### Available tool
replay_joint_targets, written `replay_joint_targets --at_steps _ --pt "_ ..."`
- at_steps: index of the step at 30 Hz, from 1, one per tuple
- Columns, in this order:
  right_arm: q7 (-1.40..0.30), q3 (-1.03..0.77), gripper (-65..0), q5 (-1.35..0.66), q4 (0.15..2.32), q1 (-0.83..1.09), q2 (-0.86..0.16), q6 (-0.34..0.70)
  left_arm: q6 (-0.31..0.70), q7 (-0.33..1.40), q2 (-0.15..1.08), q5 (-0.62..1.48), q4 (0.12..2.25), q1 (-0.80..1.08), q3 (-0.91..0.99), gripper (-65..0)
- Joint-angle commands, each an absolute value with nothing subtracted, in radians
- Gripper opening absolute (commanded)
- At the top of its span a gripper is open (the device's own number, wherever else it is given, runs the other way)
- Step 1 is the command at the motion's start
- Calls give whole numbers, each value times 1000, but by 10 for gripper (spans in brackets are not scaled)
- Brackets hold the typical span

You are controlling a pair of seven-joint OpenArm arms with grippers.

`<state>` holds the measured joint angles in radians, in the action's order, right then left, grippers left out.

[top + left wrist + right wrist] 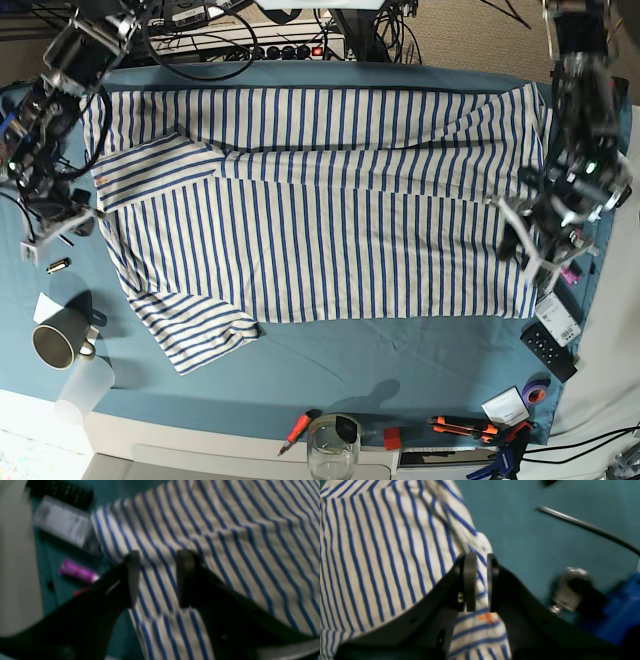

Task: Fold the T-shirt properly
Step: 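Move both grippers along the shirt sides toward the hem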

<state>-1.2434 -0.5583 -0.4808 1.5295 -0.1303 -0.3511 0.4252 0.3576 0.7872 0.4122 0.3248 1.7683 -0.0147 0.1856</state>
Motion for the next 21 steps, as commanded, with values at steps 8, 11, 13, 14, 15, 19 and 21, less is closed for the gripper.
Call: replay_joint_targets --at_steps 8,11,13,14,15,19,21 --pt "-1218 -456 -566 -423 1402 -299 -374 427 243 797 427 277 1440 -287 122 -340" --pt "-1218 -436 -566 -421 1370 -344 -374 427 270 801 427 320 1318 -380 123 -340" --pt "-1218 -429 -566 -418 1358 -370 -374 427 289 814 426 337 1249 -439 122 -340" --pt "-1218 -427 -566 -414 1355 -380 -374 427 288 817 427 337 1218 -465 122 -340" --pt "-1218 -426 -566 -406 1351 -387 -374 427 288 820 427 337 1188 -489 122 -340" --pt "-1197 -426 -566 -368 1346 -400 -374 426 289 857 426 337 1095 -553 122 -340" --pt "-1184 -426 -566 -365 1346 -400 -374 426 289 854 426 337 1059 -564 122 -340"
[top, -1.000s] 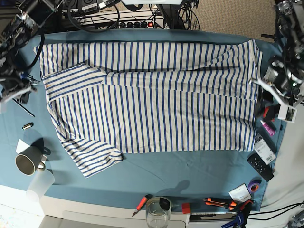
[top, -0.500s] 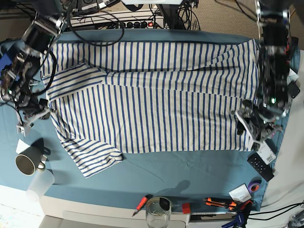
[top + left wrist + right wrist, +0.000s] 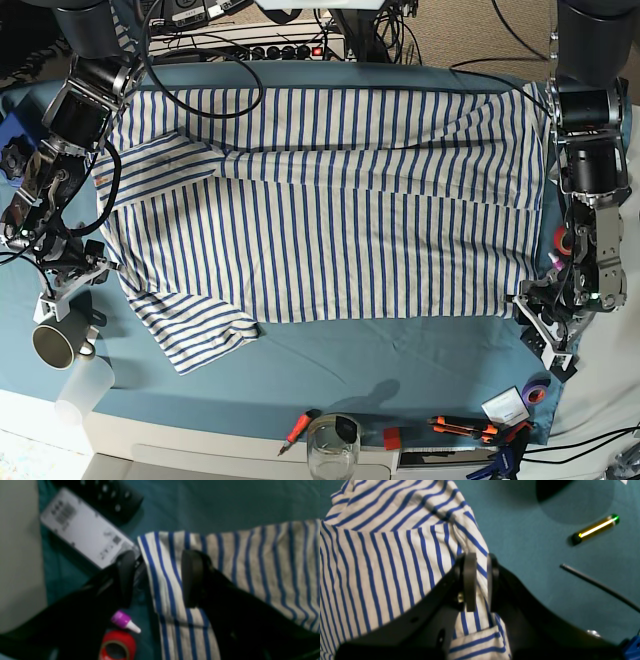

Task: Fold the T-shirt properly
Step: 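Move both grippers along the shirt sides toward the hem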

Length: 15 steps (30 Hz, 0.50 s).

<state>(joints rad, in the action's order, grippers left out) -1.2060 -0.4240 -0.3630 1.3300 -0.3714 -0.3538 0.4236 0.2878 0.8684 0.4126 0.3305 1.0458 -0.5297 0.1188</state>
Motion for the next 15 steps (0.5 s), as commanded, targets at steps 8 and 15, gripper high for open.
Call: replay_joint_targets --at_steps 8,15 --pt "-1119 -426 -566 -324 1346 -415 -375 426 289 841 402 337 963 -565 122 -341" --pt "-1105 -426 -566 -263 1345 -455 -374 417 288 849 372 337 962 -564 122 -380"
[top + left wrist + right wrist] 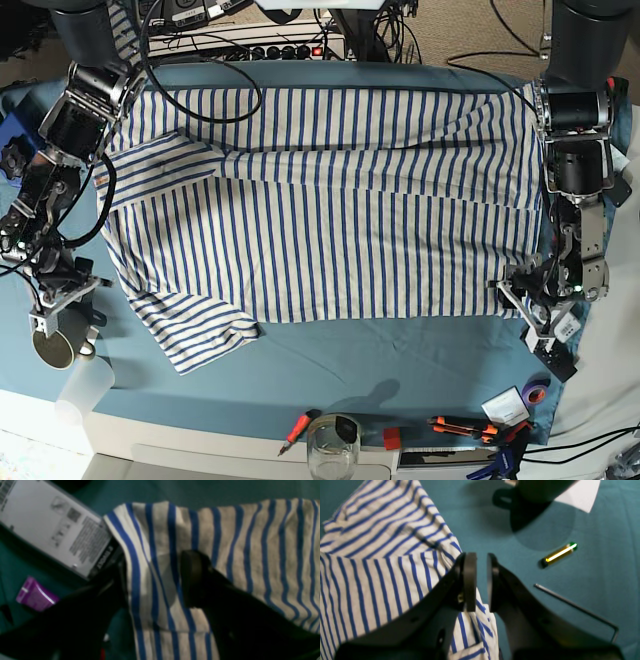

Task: Fold the T-shirt properly
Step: 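Move both grippers along the shirt sides toward the hem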

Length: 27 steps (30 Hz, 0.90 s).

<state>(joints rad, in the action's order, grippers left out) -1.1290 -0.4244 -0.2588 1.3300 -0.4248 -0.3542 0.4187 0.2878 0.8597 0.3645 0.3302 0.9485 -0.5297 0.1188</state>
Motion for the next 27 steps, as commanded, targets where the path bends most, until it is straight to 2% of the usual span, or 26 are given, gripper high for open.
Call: replay_joint_targets --at_steps 1,8,10,12,14,21,27 --pt "-1094 -426 -566 -256 1340 -455 -374 412 289 850 368 337 962 -564 122 -382" --pt "-937 -404 -561 -181 1113 -519 -378 434 289 850 366 349 962 -571 123 -382" --pt "-925 -380 -499 -173 1058 -552 -380 461 295 871 366 368 962 -580 123 -382" --pt "-926 -334 -425 -152 1030 -582 -380 467 341 937 369 412 963 -601 123 -382" --pt "-925 -273 -414 -117 1026 -600 -380 464 357 1018 375 480 963 -632 123 -382" --pt "-897 -46 -414 2 1026 -623 -380 317 394 1285 462 793 964 -748 123 -382" --pt "-904 48 -414 23 995 -623 -379 222 395 1328 595 863 964 -804 123 -382"
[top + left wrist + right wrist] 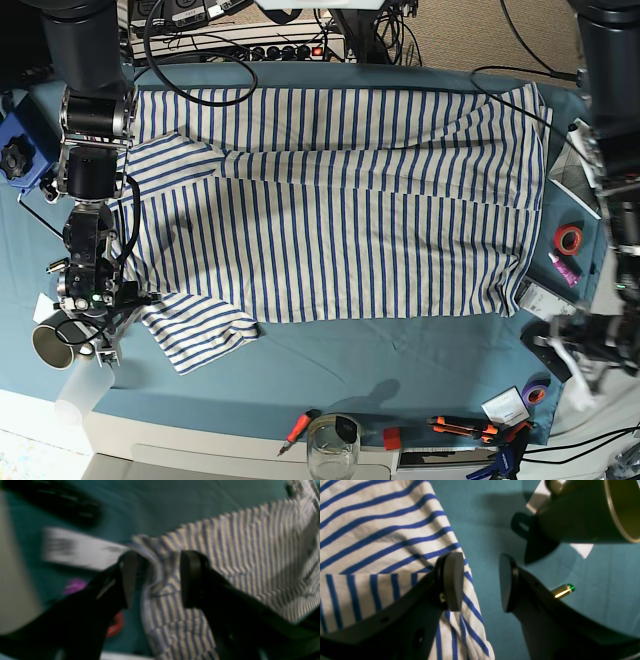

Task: Fold the T-shirt properly
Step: 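Move both grippers along the shirt sides toward the hem, then grasp the sleeve near the right gripper and fold it inward over the shirt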

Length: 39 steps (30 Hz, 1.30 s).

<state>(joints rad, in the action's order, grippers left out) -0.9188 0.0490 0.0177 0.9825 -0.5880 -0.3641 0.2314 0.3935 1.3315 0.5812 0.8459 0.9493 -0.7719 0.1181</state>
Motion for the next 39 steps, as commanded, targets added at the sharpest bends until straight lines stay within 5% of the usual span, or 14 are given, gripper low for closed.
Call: replay_joint_targets --at_steps 1,10,12,15,24,31,39 --pt "-904 48 -414 22 977 -624 -379 219 395 1328 613 869 964 -803 123 -382" --pt "-843 46 -418 16 829 -623 -379 225 414 1328 656 884 964 -795 123 -382" --pt "-848 46 -477 16 829 -623 -380 249 418 1328 651 895 964 -795 123 -382" --pt "-892 46 -650 16 830 -624 -379 257 418 1328 643 894 964 -795 123 -382" --pt "-1063 46 -650 -2 945 -626 -381 258 418 1327 631 894 964 -794 123 -382" --pt "-1284 46 -650 -174 1178 -626 -383 268 417 1327 620 895 964 -795 123 -382" --pt "-1386 39 -650 -447 1188 -579 -385 381 417 1327 607 895 964 -789 123 -382"
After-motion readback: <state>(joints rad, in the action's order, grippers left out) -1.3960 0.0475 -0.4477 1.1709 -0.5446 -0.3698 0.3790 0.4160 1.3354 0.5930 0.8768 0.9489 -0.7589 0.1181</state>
